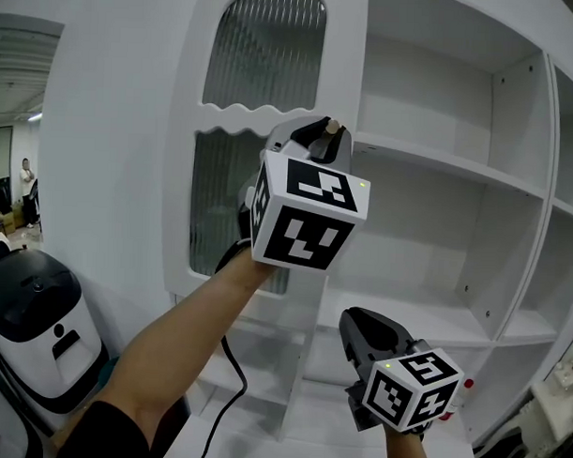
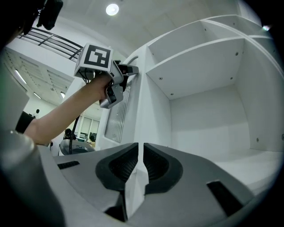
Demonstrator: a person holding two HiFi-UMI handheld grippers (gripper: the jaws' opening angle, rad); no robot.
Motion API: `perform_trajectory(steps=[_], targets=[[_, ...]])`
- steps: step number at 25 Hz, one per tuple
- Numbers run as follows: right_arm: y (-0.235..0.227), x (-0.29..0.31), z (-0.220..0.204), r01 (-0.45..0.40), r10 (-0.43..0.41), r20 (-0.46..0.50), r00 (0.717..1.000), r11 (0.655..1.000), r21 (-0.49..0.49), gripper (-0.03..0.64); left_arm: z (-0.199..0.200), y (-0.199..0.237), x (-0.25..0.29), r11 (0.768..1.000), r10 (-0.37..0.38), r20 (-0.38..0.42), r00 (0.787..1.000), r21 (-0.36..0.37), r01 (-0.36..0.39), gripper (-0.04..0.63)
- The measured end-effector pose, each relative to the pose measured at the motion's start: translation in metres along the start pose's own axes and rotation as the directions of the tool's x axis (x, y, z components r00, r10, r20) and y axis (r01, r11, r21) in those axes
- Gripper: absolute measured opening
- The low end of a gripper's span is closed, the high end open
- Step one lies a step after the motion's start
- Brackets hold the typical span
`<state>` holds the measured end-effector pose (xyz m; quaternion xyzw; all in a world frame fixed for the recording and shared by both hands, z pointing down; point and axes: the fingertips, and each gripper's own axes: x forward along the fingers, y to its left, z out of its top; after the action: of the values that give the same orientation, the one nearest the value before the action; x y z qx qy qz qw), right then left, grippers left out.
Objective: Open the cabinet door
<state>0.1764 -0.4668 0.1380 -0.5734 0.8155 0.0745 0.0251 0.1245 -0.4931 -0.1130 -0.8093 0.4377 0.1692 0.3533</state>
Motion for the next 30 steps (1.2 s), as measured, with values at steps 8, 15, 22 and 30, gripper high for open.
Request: perform_trajectory(steps=[8, 15, 22, 30], targets=[[0.018, 0.008, -0.008, -0.097, 0.097, -0.031, 0.995, 0.995, -0.004, 0.124, 0.006, 0.000, -0.007, 0.999, 0.015, -0.010, 1.000, 0.035, -0.015, 0.080], [0.025, 0.015, -0.018, -0.156, 0.158, -0.043, 0.987, 0.987, 0.033, 0.129, 0.011, 0.000, -0.015, 0.998, 0.029, -0.013, 0.999, 0.054, -0.028, 0.080], [0.037, 0.025, -0.036, -0.239, 0.247, -0.067, 0.967, 0.965, 0.105, 0.144, 0.017, 0.003, -0.024, 0.997, 0.047, -0.021, 0.999, 0.055, -0.046, 0.080], [0.045, 0.038, -0.048, -0.293, 0.305, -0.079, 0.949, 0.946, 0.135, 0.144, 0.021, 0.002, -0.027, 0.997, 0.053, -0.034, 0.998, 0.064, -0.051, 0.080]])
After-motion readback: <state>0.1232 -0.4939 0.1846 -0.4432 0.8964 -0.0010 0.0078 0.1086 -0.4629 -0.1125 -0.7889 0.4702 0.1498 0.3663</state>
